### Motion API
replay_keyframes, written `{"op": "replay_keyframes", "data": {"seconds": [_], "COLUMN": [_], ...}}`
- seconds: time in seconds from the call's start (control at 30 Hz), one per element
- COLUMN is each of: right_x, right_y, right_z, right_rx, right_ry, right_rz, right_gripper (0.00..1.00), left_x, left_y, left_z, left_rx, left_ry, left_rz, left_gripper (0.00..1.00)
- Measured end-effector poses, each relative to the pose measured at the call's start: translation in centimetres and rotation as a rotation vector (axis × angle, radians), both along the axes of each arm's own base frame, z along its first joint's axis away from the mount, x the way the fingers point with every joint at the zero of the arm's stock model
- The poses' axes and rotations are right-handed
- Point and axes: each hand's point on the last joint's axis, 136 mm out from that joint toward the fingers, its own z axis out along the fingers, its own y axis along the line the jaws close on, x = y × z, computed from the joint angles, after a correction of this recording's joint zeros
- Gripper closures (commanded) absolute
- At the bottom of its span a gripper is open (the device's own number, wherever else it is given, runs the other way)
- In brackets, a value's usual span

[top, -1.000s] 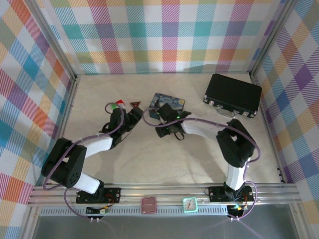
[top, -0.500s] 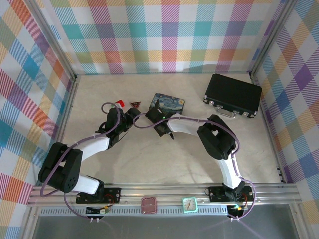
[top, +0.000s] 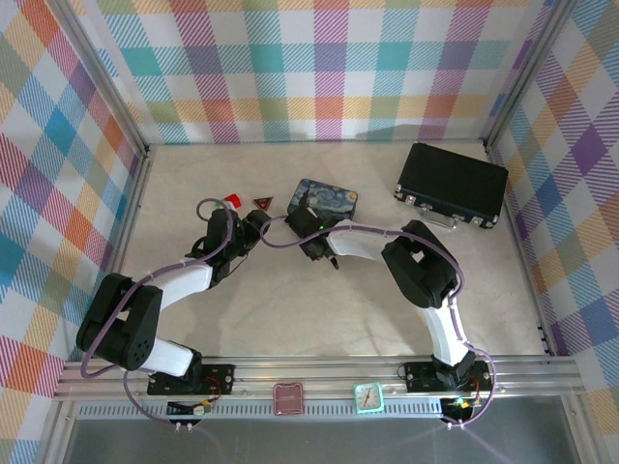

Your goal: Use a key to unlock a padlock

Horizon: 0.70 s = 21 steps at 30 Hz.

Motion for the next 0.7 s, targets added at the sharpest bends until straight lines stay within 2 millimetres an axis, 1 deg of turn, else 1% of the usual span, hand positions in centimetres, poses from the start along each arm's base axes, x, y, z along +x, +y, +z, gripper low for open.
{"op": "replay_keyframes", "data": {"seconds": [0.13, 0.2, 0.27, 0.37, 0.43, 0.6, 0.7], "right_x": [0.9, 1.3, 1.4, 1.3, 1.2, 0.4, -0.2], "right_y": [0.0, 0.0, 0.1, -0.1, -0.1, -0.8, -1.6], "right_z": [0.8, 1.1, 1.3, 1.4, 1.5, 1.5, 1.4], "right_rx": [0.074, 0.114, 0.144, 0.182, 0.199, 0.233, 0.267], "right_ry": [-0.013, -0.008, 0.0, 0.021, 0.033, 0.087, 0.13], "right_rz": [-0.015, -0.014, 0.001, 0.035, 0.066, 0.172, 0.207], "right_gripper": [0.81, 0.87, 0.93, 0.99, 1.0, 1.0, 1.0], "left_x": [0.0, 0.0, 0.1, 0.5, 1.5, 5.4, 7.4], "left_y": [0.1, 0.1, 0.1, -0.1, -0.6, -3.0, -4.3], "left_z": [0.0, 0.0, 0.1, 0.7, 1.2, 3.4, 3.5], "left_rx": [0.001, 0.001, 0.0, -0.001, 0.006, 0.011, 0.005], "left_ry": [-0.001, -0.001, -0.005, -0.029, -0.047, -0.127, -0.155], "left_rz": [0.001, 0.001, 0.0, -0.017, -0.037, -0.118, -0.158], "left_gripper": [0.37, 0.36, 0.36, 0.36, 0.37, 0.37, 0.38]}}
